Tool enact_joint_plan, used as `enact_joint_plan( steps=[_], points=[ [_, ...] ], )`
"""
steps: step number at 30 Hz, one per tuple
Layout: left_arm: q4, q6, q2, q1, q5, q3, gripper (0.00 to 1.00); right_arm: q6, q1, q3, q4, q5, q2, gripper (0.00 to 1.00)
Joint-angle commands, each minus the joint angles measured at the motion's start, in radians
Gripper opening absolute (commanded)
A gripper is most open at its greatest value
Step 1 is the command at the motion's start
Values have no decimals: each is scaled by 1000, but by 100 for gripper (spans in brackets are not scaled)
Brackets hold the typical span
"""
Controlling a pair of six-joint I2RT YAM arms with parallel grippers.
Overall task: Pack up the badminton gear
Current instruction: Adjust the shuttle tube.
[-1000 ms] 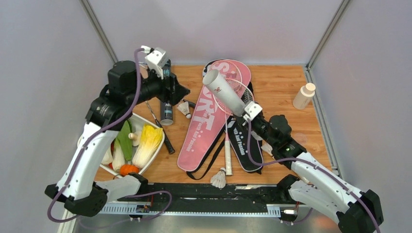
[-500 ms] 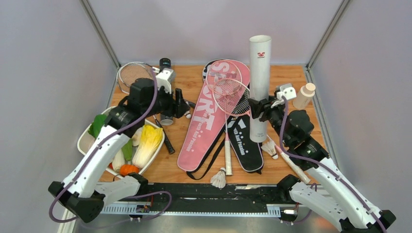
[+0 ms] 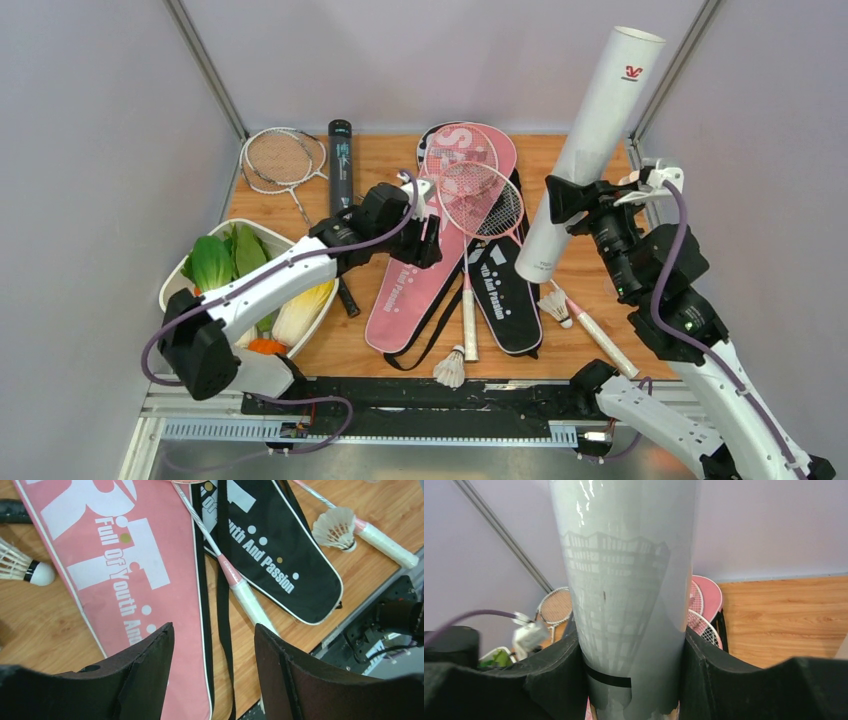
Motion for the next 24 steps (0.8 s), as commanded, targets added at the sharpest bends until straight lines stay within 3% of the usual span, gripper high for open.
enact_joint_plan(
  steps=[1,6,9,12,16,19,24],
  points=[
    [86,17,86,-9,10,74,67,55,1,74,21,-43,-20,10],
    [171,87,41,-9,99,47,68,78,0,37,22,-50,-59,11],
    [294,100,-65,-9,198,-10,75,116,1,2,65,-115,-73,12],
    [386,83,-143,-9,287,-47,80,92,1,-82,206,-299,-95,15],
    [627,-11,-185,-9,441,-63,85,100,1,-217,497,-519,-134,15],
    [753,-129,-140,-10,591,-41,85,140,1,-296,652,-602,-138,15],
    [861,-195,-52,-31,674,5,85,120,0,-354,747,-637,-126,15]
  ],
)
